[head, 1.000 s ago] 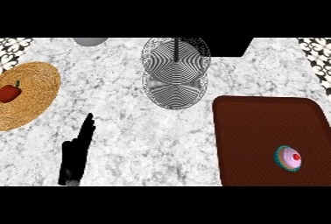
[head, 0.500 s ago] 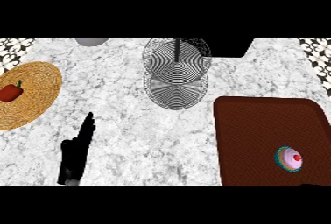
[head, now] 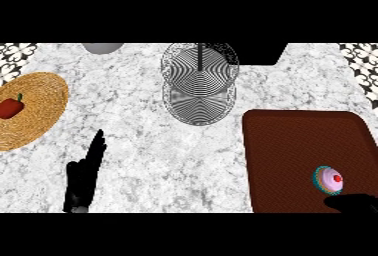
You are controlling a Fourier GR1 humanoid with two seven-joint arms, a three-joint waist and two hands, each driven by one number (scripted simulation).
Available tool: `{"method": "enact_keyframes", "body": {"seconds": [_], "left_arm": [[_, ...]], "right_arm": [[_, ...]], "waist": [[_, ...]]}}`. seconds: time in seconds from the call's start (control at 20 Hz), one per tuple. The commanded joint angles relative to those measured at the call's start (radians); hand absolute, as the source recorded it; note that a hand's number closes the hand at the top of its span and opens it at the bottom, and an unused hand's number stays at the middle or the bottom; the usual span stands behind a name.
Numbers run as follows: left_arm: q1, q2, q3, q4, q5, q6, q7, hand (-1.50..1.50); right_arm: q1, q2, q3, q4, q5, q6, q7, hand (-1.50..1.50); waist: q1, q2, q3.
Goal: Pick the cupcake from the tray and place it in the tiered basket
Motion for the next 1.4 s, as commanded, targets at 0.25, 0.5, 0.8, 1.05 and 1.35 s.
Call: {"method": "enact_keyframes", "body": {"seconds": [0.25, 0.5, 0.8, 1.05, 1.35], "left_arm": [[-0.027, -0.017, 0.032, 0.046, 0.001, -0.026, 0.009, 0.0], [0.043, -0.018, 0.023, 0.041, -0.02, -0.029, -0.068, 0.0], [0.04, -0.035, 0.015, -0.029, -0.038, -0.006, 0.003, 0.0], [0.024, -0.046, 0.019, -0.023, -0.053, -0.01, 0.004, 0.0], [0.01, -0.048, 0.036, 0.012, -0.059, -0.024, 0.013, 0.0]], "right_arm": [[-0.094, 0.091, 0.027, 0.155, 0.028, 0.119, 0.097, -1.5], [-0.124, 0.106, -0.001, 0.136, -0.013, 0.215, 0.192, -1.5], [-0.17, 0.155, -0.022, 0.217, -0.016, 0.245, 0.168, -1.5], [-0.151, 0.182, -0.03, 0.257, 0.023, 0.234, 0.126, -1.5], [-0.19, 0.197, -0.092, 0.302, -0.032, 0.304, 0.129, -1.5]], "waist": [[-0.008, 0.0, 0.0], [-0.005, -0.001, -0.001], [-0.005, -0.002, 0.0], [-0.009, -0.002, 0.0], [-0.009, -0.001, 0.0]]}}
